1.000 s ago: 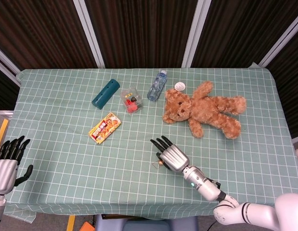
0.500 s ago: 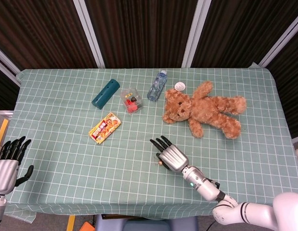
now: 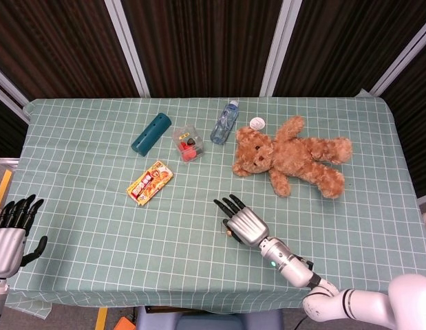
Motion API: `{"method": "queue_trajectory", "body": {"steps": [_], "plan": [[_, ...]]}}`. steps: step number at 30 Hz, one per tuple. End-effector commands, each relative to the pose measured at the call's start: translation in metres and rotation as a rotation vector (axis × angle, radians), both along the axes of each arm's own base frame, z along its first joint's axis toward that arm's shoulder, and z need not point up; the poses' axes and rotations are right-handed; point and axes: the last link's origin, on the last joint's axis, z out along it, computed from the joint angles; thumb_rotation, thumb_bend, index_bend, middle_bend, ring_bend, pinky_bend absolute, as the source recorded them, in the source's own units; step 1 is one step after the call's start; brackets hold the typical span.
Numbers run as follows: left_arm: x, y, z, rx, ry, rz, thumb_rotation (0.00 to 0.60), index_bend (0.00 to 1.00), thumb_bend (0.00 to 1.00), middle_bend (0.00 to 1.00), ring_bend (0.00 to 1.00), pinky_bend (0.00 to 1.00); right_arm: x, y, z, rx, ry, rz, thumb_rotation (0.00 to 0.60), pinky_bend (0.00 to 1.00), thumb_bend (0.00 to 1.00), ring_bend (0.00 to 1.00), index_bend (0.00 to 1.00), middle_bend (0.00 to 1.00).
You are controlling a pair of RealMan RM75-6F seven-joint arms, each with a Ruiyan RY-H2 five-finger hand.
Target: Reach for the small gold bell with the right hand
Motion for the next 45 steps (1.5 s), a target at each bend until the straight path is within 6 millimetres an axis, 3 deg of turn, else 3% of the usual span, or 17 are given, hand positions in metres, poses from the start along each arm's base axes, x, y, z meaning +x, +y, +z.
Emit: {"method": "queue_trajectory", "body": {"steps": [1,17,20,27,33,40,45], "plan": [[0.0,0.0,0.0,0.001,0.0,-0.001,0.6,0.0,0.41,0.0,0.0,0.03,0.0,0.0,0.0,0.0,-0.002,0.0,0.6,0.0,0.54,0.0,0.73,0.06],[0.0,0.0,0.0,0.0,0.005,0.0,0.6,0.0,0.41,0.0,0.0,0.03,0.005,0.0,0.011,-0.031,-0.033,0.014,0.6,0.0,0.57,0.0,0.76,0.07],[0.0,0.0,0.0,0.002,0.004,-0.004,0.6,0.0,0.41,0.0,0.0,0.03,0.003,0.0,0.02,-0.052,-0.047,0.017,0.6,0.0,0.57,0.0,0.76,0.07],[0.0,-0.001,-0.002,-0.01,0.008,-0.008,0.6,0.0,0.41,0.0,0.0,0.03,-0.024,0.012,0.059,-0.123,-0.011,0.028,0.6,0.0,0.57,0.0,0.76,0.07],[0.003,0.0,-0.005,-0.015,0.008,-0.019,0.6,0.0,0.41,0.0,0.0,0.03,0.003,0.003,0.04,-0.07,-0.083,0.015,0.6,0.0,0.57,0.0,0.76,0.08],[0.0,-0.002,-0.002,-0.018,0.01,-0.008,0.6,0.0,0.41,0.0,0.0,0.03,-0.015,0.011,0.048,-0.115,-0.036,0.025,0.6,0.0,0.57,0.0,0.77,0.08],[0.001,-0.003,-0.002,-0.018,0.007,-0.016,0.6,0.0,0.41,0.0,0.0,0.03,0.002,0.008,0.037,-0.075,-0.088,0.018,0.6,0.0,0.57,0.0,0.77,0.08]]}}
